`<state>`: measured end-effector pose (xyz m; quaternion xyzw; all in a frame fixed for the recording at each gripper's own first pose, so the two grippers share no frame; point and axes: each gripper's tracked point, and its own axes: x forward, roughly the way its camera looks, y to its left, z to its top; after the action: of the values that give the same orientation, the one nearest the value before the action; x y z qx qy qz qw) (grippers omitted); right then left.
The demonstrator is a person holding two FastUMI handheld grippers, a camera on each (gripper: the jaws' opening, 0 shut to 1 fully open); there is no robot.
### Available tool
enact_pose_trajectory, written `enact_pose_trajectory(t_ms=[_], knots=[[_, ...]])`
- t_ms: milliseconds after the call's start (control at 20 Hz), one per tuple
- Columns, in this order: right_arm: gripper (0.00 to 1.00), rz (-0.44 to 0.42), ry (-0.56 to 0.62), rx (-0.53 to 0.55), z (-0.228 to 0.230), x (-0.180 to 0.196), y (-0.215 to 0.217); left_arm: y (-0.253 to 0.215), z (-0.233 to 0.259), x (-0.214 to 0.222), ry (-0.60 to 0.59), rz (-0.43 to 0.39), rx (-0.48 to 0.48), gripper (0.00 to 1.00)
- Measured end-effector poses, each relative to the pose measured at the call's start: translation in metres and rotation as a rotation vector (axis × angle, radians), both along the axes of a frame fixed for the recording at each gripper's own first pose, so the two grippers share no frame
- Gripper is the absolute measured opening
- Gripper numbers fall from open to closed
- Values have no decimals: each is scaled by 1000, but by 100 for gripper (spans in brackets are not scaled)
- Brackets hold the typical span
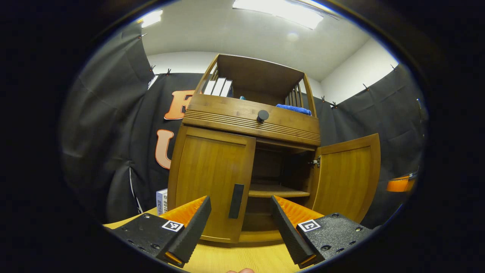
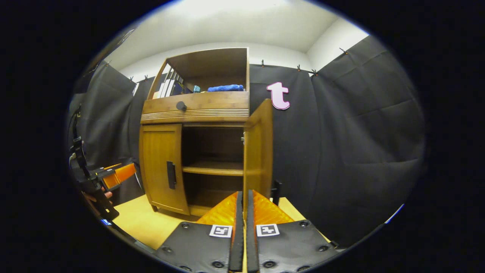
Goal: Open the right door of the double-door shoe cabinet with the right hand, and open the left door with the left hand.
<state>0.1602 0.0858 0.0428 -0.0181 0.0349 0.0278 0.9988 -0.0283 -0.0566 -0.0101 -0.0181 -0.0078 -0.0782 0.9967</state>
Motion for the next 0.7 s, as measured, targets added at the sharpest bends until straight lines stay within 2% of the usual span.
enact_pose_trajectory(t_ms=[50, 150, 400, 450, 500, 650, 700], knots=[[12, 2, -3, -10, 1, 3, 1, 5, 1, -1, 1, 7, 4, 95], [11, 23, -18, -8, 4, 3, 9, 15, 3, -3, -2, 22, 19, 93], [52, 93, -30, 22, 2, 16, 34, 44, 4, 5, 4, 69, 15, 91], [61, 98, -30, 46, 3, 16, 38, 46, 3, 9, 11, 69, 6, 95], [69, 102, -25, 67, 3, 15, 45, 47, 2, 18, 20, 66, 2, 94], [94, 82, -12, 64, -1, 15, 45, 34, -9, 43, 54, 7, 12, 94], [94, 76, -9, 59, -2, 15, 44, 24, -12, 53, 65, -22, 10, 94]])
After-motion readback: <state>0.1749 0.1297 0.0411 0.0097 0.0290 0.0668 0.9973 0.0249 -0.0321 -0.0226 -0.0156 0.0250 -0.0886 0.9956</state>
